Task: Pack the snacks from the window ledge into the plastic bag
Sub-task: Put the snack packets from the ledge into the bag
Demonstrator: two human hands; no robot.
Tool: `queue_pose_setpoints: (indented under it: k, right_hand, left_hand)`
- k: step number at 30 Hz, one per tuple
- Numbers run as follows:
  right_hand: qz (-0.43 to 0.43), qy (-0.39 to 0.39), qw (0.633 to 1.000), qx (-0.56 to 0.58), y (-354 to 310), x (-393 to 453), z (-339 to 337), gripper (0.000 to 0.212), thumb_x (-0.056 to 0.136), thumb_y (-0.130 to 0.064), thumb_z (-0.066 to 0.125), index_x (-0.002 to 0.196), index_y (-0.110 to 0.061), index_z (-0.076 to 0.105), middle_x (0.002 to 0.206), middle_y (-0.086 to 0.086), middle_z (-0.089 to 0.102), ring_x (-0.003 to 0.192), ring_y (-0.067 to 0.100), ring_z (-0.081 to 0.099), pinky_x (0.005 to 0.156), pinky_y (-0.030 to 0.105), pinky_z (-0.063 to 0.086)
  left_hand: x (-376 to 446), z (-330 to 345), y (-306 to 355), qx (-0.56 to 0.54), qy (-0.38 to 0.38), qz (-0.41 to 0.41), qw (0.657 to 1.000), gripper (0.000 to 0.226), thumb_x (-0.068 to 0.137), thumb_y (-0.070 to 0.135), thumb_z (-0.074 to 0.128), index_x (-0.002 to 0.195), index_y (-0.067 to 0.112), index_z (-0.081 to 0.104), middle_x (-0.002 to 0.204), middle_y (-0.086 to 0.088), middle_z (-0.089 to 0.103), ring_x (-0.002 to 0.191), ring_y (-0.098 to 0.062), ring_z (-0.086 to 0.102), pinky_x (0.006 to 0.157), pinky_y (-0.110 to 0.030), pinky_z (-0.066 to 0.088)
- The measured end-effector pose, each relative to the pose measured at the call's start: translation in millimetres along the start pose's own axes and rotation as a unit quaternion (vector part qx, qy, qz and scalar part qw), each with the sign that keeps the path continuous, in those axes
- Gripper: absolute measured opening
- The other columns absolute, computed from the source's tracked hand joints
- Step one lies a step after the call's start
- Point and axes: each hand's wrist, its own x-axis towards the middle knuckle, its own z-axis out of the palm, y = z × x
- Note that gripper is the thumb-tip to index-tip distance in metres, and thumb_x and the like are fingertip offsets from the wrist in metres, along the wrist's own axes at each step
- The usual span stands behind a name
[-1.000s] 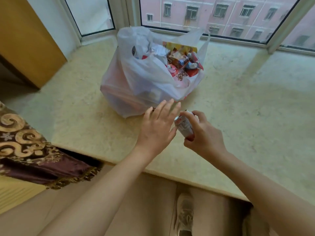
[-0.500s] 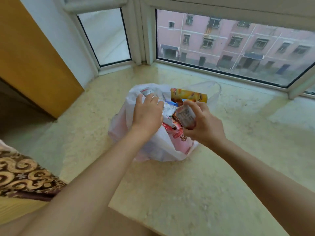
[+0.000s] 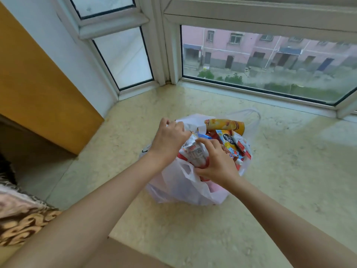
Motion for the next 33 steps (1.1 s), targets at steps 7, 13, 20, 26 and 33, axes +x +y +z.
queue_pose_setpoints:
  k: [7,13,20,26,33]
  right_hand:
    - [0.044,0.006,0.995,0.085,15,8,-16,0.082,0.061,-0.029,0.08,0.13,-0.038,0.037,0.123,-0.005,0.043,0.092,0.015,0.054,0.067,0.034,0.05]
    - [0.013,-0.016,0.995,0.094,16,11,-14,0.084,0.06,-0.047,0.082,0.131,-0.037,0.038,0.123,-0.005,0.042,0.102,0.018,0.053,0.079,0.04,0.051]
    - [-0.031,-0.07,0.992,0.097,3,-3,9,0.076,0.065,-0.041,0.079,0.129,-0.036,0.038,0.125,-0.007,0.039,0.095,0.015,0.055,0.066,0.035,0.051]
    - [-0.064,-0.087,0.992,0.066,-4,-3,37,0.059,0.074,-0.019,0.067,0.128,-0.019,0.044,0.125,0.004,0.041,0.097,0.025,0.058,0.06,0.032,0.042]
    - [-0.104,-0.066,0.992,0.011,3,0,49,0.043,0.088,-0.019,0.06,0.128,-0.017,0.047,0.13,0.002,0.044,0.097,0.027,0.06,0.063,0.039,0.05]
  left_hand:
    - [-31,4,-20,-0.073,0.36,0.108,0.924,0.042,0.082,-0.011,0.055,0.111,0.02,0.06,0.085,0.003,0.057,0.067,-0.018,0.045,0.071,-0.034,0.04]
    - [-21,11,-18,-0.005,0.352,0.045,0.935,0.049,0.084,-0.001,0.059,0.121,0.031,0.053,0.111,0.007,0.048,0.089,-0.014,0.048,0.088,-0.037,0.037]
    - [-30,4,16,-0.119,0.27,-0.169,0.94,0.034,0.07,0.013,0.075,0.085,0.022,0.046,0.063,0.007,0.05,0.055,-0.016,0.053,0.059,-0.03,0.029]
    - [-41,3,58,-0.203,0.126,-0.293,0.926,0.023,0.077,0.045,0.064,0.086,0.024,0.069,0.059,0.006,0.066,0.058,-0.014,0.065,0.06,-0.027,0.041]
    - [-54,11,85,-0.325,-0.088,-0.409,0.848,0.059,0.097,0.041,0.045,0.15,0.021,0.027,0.144,0.001,0.046,0.127,-0.022,0.048,0.099,-0.035,0.039]
